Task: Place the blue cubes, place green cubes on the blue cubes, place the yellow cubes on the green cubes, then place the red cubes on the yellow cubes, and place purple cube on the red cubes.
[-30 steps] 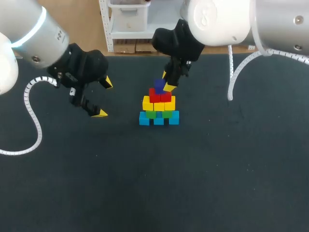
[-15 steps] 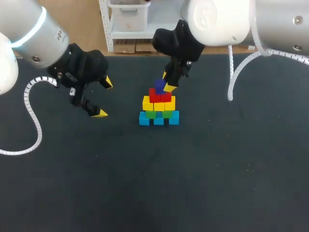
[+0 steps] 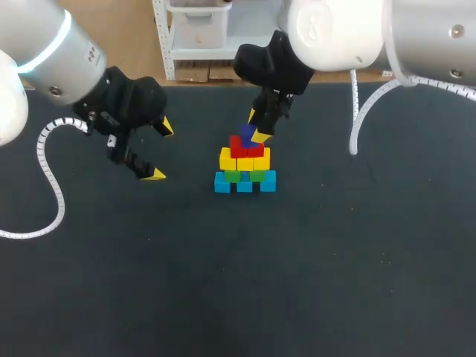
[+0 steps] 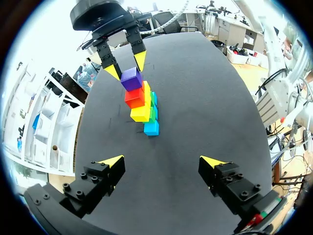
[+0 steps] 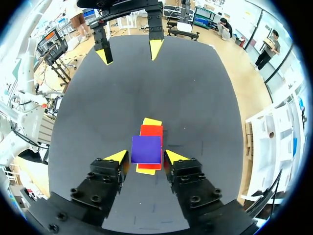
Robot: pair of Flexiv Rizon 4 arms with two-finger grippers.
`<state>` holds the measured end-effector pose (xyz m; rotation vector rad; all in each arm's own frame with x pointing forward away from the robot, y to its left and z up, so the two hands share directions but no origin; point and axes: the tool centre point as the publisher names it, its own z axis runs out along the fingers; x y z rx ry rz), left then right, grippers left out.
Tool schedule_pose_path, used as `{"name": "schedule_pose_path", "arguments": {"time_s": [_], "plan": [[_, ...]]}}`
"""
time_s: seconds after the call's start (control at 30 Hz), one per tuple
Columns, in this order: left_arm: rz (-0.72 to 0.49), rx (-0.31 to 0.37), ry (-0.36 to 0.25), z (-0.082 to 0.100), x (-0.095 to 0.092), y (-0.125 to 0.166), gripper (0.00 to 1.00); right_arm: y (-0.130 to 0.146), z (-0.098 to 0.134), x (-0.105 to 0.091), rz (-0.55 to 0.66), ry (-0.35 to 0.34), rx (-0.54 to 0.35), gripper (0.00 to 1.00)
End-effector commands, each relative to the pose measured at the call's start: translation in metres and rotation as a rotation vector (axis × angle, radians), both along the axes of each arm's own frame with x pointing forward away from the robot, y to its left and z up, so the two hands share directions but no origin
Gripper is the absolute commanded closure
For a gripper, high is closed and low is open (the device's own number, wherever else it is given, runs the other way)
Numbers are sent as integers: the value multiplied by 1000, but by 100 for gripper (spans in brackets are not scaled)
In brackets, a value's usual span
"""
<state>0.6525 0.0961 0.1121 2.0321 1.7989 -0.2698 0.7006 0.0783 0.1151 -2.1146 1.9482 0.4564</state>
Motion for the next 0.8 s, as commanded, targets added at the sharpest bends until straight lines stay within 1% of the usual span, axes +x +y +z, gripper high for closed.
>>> {"name": "schedule_pose_path", "arguments": {"time_s": [0.03, 0.07, 0.1, 0.13, 0.17, 0.2, 0.23, 0.43, 0.57, 0.63, 0.7, 0.73, 0.77, 0.8], "plan": [[-4, -4, -1, -1, 0, 1, 0, 1, 0, 1, 4, 3, 1, 50], [-4, -4, -1, -1, 0, 1, 0, 1, 0, 1, 5, 3, 0, 49], [-4, -4, -1, -1, 0, 1, 0, 2, -1, 1, 5, 4, 0, 42], [-4, -4, -1, -1, 0, 1, 0, 2, -1, 1, 5, 4, 0, 38], [-4, -4, -1, -1, 0, 1, 0, 2, 0, 1, 5, 4, 0, 27], [-4, -4, -1, -1, 0, 1, 0, 1, 0, 0, 4, 3, 0, 6], [-4, -4, -1, -1, 0, 1, 0, 1, 2, 1, -3, -6, 1, 0], [-4, -4, -1, -1, 0, 1, 0, -7, 14, 1, -37, -51, 10, 0], [-4, -4, -1, -1, 0, 1, 0, -21, 23, -4, -76, -78, 19, 0], [-4, -4, -1, -1, 0, 1, 0, -32, 31, -8, -99, -119, 57, 0], [-4, -4, -1, -1, 0, 1, 0, -43, 33, -13, -129, -144, 94, 0], [-4, -4, -1, -1, 0, 1, 0, -50, 34, -15, -155, -146, 133, 0], [-4, -4, -1, -1, 0, 1, 0, -55, 34, -18, -177, -131, 162, 0], [-4, -4, -1, -1, 0, 1, 0, -61, 33, -19, -191, -136, 180, 0]]}}
